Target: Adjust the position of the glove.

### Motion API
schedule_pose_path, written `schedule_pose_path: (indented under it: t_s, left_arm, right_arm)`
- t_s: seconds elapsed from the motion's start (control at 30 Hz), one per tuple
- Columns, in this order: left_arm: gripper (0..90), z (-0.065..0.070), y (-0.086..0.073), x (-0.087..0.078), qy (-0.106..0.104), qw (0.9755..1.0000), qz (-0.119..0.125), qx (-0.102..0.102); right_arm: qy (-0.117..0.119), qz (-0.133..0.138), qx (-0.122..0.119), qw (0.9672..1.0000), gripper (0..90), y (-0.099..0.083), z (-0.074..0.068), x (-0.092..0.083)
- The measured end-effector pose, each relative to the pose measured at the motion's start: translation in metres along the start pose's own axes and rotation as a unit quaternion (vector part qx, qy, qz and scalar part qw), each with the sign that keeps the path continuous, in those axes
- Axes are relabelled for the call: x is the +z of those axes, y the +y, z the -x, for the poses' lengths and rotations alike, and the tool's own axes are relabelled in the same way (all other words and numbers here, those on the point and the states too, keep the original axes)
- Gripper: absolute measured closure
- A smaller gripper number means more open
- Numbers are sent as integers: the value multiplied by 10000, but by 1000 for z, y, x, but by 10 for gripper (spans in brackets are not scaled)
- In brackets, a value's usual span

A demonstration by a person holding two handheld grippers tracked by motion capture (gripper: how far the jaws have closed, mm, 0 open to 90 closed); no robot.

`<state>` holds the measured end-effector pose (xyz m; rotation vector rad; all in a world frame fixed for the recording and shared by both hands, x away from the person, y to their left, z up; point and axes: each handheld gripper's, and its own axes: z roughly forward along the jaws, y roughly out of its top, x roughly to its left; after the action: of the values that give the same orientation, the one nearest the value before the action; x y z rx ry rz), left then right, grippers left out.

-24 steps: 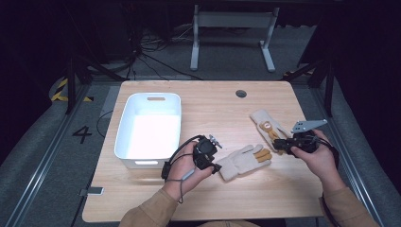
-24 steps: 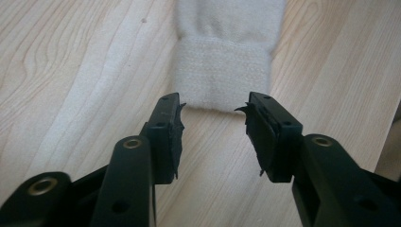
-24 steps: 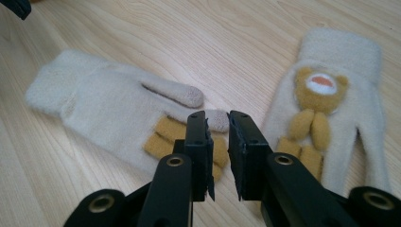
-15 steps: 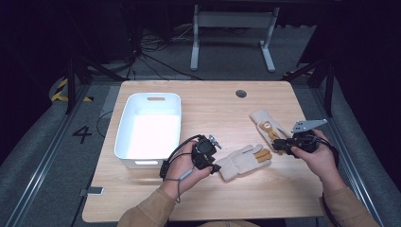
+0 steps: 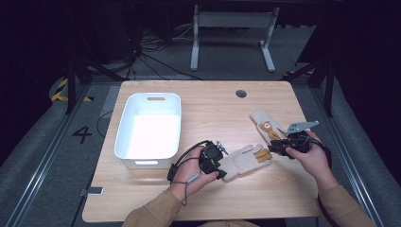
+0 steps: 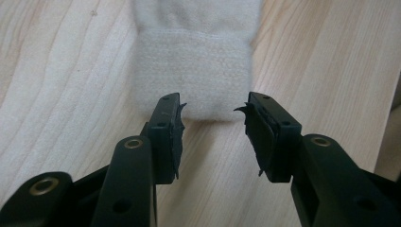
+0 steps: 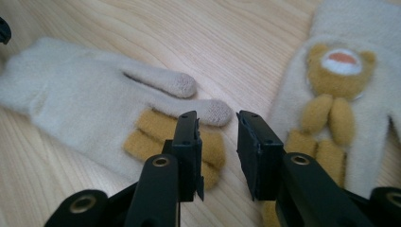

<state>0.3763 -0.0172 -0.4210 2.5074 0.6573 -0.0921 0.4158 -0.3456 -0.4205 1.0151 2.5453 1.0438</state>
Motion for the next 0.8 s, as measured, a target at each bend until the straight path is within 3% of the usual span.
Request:
schedule_pose_path:
  t_s: [0.43,0.8]
  left_arm:
    - [548,0,0,5,79,9999,65,44]
    - [517,0,2,8,146,9997,163,93]
  right_arm:
    - [23,-183,87,9998,709,-7,2,23]
    - [120,-337,77,9993,850,-10,2,29]
